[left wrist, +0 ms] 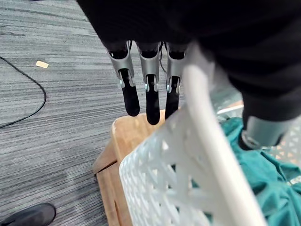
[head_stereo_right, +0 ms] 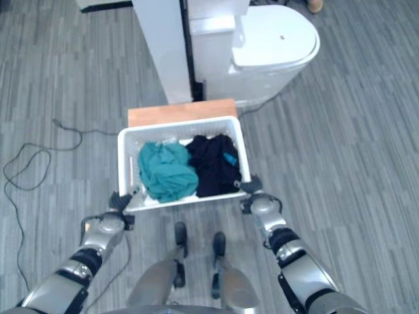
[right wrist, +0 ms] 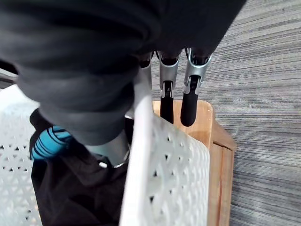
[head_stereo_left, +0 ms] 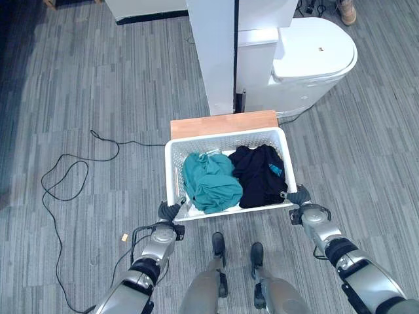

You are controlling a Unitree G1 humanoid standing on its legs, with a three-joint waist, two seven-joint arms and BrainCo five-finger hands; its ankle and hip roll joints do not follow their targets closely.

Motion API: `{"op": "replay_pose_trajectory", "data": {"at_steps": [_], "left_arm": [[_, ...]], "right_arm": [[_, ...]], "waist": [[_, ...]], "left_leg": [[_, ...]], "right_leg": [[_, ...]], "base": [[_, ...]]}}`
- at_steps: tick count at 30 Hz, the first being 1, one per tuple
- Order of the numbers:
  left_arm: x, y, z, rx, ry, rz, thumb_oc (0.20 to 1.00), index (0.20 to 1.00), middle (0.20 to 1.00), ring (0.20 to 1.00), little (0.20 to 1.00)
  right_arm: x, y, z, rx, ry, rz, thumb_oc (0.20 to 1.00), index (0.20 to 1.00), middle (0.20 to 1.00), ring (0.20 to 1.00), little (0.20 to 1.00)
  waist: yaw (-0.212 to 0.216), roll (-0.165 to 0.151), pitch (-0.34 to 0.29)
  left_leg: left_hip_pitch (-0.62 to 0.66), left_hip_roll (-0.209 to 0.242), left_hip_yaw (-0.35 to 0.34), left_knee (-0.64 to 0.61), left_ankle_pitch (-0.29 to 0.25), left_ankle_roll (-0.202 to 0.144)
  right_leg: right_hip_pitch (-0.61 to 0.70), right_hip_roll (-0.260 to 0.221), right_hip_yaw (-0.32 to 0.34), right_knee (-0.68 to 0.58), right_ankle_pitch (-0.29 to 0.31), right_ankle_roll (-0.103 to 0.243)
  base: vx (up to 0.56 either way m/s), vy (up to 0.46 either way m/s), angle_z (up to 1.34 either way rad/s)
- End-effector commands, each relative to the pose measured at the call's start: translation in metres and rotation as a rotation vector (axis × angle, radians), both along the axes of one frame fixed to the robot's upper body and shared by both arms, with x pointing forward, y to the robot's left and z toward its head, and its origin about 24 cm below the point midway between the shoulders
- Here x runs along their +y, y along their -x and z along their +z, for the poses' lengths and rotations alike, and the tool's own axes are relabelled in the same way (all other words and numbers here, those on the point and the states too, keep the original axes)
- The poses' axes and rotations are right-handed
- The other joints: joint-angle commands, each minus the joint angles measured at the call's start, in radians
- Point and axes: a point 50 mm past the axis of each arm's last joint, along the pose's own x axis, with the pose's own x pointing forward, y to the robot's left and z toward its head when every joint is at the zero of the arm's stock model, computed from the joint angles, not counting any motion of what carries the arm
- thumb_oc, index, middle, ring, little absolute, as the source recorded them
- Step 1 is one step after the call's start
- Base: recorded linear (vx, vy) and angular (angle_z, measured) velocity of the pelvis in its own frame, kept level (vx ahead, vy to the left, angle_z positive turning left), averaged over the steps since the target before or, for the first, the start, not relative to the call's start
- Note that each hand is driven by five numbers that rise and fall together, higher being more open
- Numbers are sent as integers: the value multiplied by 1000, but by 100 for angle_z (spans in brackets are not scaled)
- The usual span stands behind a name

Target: Grab the laundry basket,head to the washer,open it,put in the laundry and shut it.

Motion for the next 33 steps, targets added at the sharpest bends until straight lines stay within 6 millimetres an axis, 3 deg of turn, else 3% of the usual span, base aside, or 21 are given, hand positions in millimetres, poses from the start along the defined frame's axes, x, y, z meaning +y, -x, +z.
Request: {"op": "replay_pose_trajectory", "data": {"at_steps": [1,6,8,11,16,17,21,22,25,26,27,28,30,32,33], "left_arm": [[-17,4,2,-59,73,-55,200,200,200,200,200],[-13,15,21,-178,126,-79,200,200,200,200,200],[-5,30,30,-226,140,-94,200,200,200,200,200],[-6,39,36,-254,169,-105,200,200,200,200,200],[-17,43,46,-305,231,-137,200,200,200,200,200],[-21,45,48,-308,237,-170,200,200,200,200,200],[-26,47,52,-316,229,-224,200,200,200,200,200],[-26,47,52,-316,230,-224,200,200,200,200,200],[-27,42,66,-379,212,-238,200,200,200,200,200],[-26,40,68,-390,209,-234,200,200,200,200,200],[-26,38,71,-402,202,-235,200,200,200,200,200],[-26,37,72,-409,204,-235,200,200,200,200,200],[-27,38,70,-402,213,-230,200,200,200,200,200],[-22,41,70,-408,231,-192,200,200,200,200,200],[-22,43,67,-396,240,-186,200,200,200,200,200]], "right_arm": [[20,5,16,-133,-137,104,200,200,200,200,200],[-1,23,29,-228,-161,101,200,200,200,200,200],[-16,44,38,-296,-159,100,200,200,200,200,200],[-20,55,46,-342,-146,107,200,200,200,200,200],[-25,65,53,-384,-168,99,200,200,200,200,200],[-31,72,51,-377,-169,82,200,200,200,200,200],[-35,82,47,-367,-195,53,200,200,200,200,200],[-35,83,47,-366,-195,53,200,200,200,200,200],[-27,80,47,-376,-234,64,200,200,200,200,200],[-25,79,48,-381,-239,65,200,200,200,200,200],[-24,79,49,-389,-239,67,200,200,200,200,200],[-22,80,48,-387,-241,71,200,200,200,200,200],[-20,82,47,-385,-242,73,200,200,200,200,200],[-17,80,48,-390,-238,85,200,200,200,200,200],[-16,81,48,-390,-244,86,200,200,200,200,200]], "waist": [[0,-35,-21],[-10,-35,-44],[-29,-40,-69],[-42,-47,-74],[-58,-61,-90],[-82,-56,-111],[-138,-50,-137],[-132,-50,-138],[-160,-53,-115],[-157,-52,-109],[-148,-49,-105],[-140,-43,-106],[-136,-27,-115],[-101,-15,-123],[-94,-12,-132]], "left_leg": [[79,-11,7,-4,-84,-50],[127,-7,10,-2,-102,-50],[173,7,14,19,-125,-55],[191,14,9,65,-154,-52],[157,-21,-141,129,-182,-54],[174,-29,-160,105,-192,-49],[213,-31,-82,65,-196,-32],[216,-30,-76,63,-197,-32],[238,-24,81,51,-212,-8],[241,-14,110,50,-214,-8],[248,-3,145,48,-216,-9],[256,10,182,45,-217,-16],[291,33,226,36,-231,-30],[310,63,300,28,-214,-44],[316,69,322,24,-210,-50]], "right_leg": [[-51,-65,-25,64,-27,54],[-2,-57,-25,52,-41,52],[46,-42,-10,45,-63,47],[65,-28,12,56,-75,42],[52,-19,86,56,-53,42],[46,-18,113,46,-34,51],[22,-15,180,33,8,78],[22,-14,185,34,8,79],[-56,11,264,86,48,124],[-73,7,237,101,43,128],[-84,-13,168,111,32,124],[-84,-47,62,111,13,113],[-67,-87,-87,123,-21,106],[-56,-154,-289,161,-41,95],[-36,-174,-350,159,-49,88]], "base": [[51,-61,2],[49,-73,-1],[66,-139,0],[-10,-59,-20],[-55,47,-64],[-9,161,-120],[-12,153,-53],[-93,157,-118],[-115,123,-170],[-127,-10,-193],[-73,-63,-142],[-46,-94,-166],[77,-96,-155],[23,-171,-142],[23,-206,-187]]}}
